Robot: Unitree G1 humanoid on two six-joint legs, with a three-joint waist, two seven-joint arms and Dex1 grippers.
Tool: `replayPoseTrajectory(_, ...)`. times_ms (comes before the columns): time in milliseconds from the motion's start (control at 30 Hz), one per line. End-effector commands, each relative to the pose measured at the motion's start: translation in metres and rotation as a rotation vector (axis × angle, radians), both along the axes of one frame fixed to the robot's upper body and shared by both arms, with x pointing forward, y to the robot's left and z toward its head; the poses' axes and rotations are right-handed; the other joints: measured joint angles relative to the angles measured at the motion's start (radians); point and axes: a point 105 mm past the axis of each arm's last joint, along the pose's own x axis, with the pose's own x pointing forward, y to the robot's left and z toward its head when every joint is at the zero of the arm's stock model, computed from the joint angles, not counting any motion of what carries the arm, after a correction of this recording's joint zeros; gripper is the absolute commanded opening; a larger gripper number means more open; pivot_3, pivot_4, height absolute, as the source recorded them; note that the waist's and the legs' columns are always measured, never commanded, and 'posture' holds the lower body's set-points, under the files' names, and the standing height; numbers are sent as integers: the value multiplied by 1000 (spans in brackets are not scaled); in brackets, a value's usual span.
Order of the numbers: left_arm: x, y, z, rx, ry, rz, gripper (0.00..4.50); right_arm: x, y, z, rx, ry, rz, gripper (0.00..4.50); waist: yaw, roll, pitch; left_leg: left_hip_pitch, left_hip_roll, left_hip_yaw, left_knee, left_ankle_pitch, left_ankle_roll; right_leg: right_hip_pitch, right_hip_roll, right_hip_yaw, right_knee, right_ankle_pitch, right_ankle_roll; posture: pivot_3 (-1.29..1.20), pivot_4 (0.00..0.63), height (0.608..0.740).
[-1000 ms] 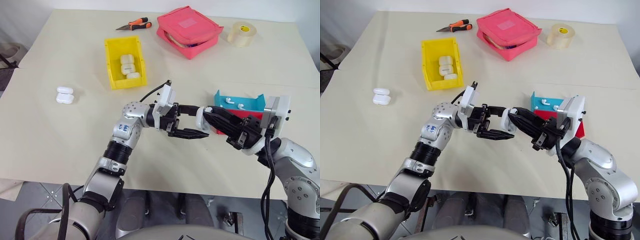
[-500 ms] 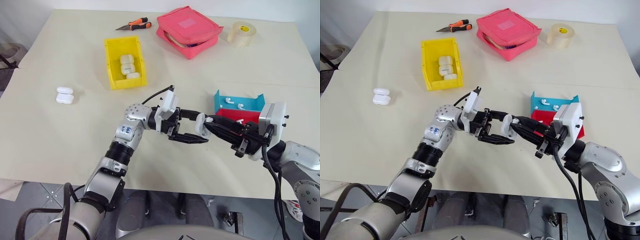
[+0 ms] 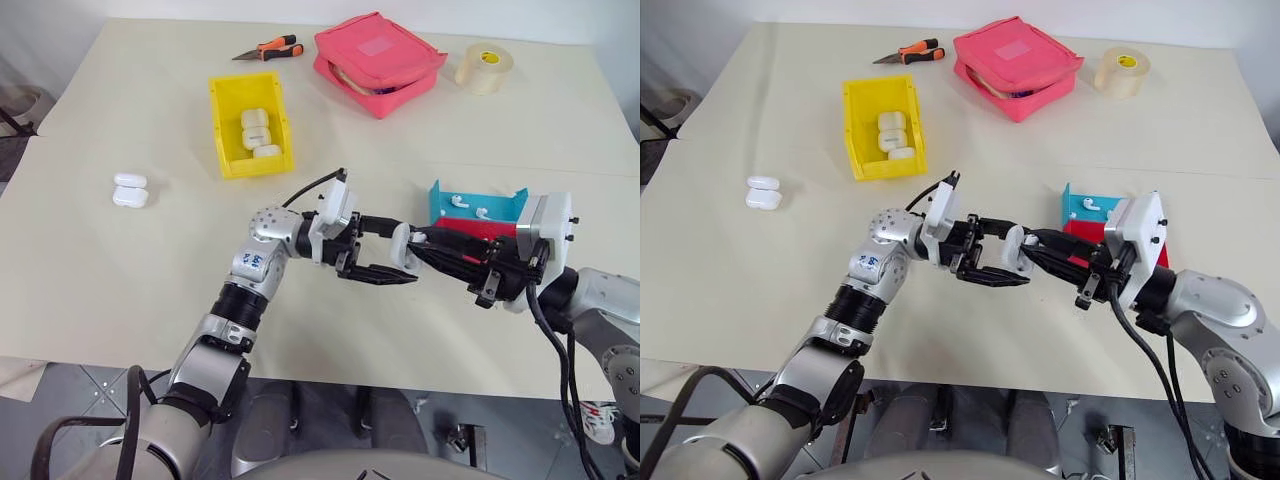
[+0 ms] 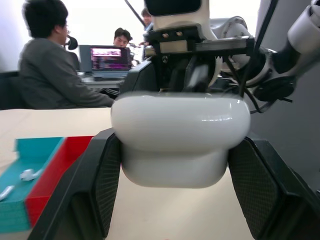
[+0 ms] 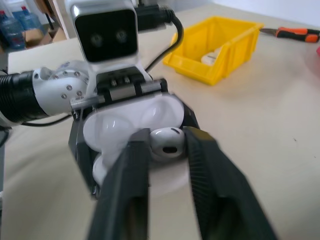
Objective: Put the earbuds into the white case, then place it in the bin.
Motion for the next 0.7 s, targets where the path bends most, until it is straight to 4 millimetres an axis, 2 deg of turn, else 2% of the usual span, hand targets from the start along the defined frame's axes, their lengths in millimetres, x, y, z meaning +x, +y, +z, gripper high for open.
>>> replayPoseTrajectory(33,-1,-4,26,-74,-91,-13,2809,0,1,-5,-25,36,9,1820,1,0,0,0,0,0,0,0,0,0,0,0,0,0,0,0,150,740)
replayPoseTrajectory(233,6,-4,24,-67,-88,25,2809,-2,4,13,-32,-5,31,1820,0,0,0,0,0,0,0,0,0,0,0,0,0,0,0,0,150,740)
replayPoseTrajectory(333,11,-3,23,-63,-82,55,2809,-4,-1,19,-53,-8,24,1820,1,0,0,0,0,0,0,0,0,0,0,0,0,0,0,0,150,740)
replayPoseTrajectory(500,27,6,20,-41,-82,129,2809,0,-25,30,-111,-11,-47,1820,1,0,0,0,0,0,0,0,0,0,0,0,0,0,0,0,150,740)
replayPoseTrajectory(700,43,18,20,16,-93,197,2809,32,-77,37,-306,21,-224,1820,-1,0,0,0,0,1,0,0,1,0,0,0,0,0,0,0,150,740)
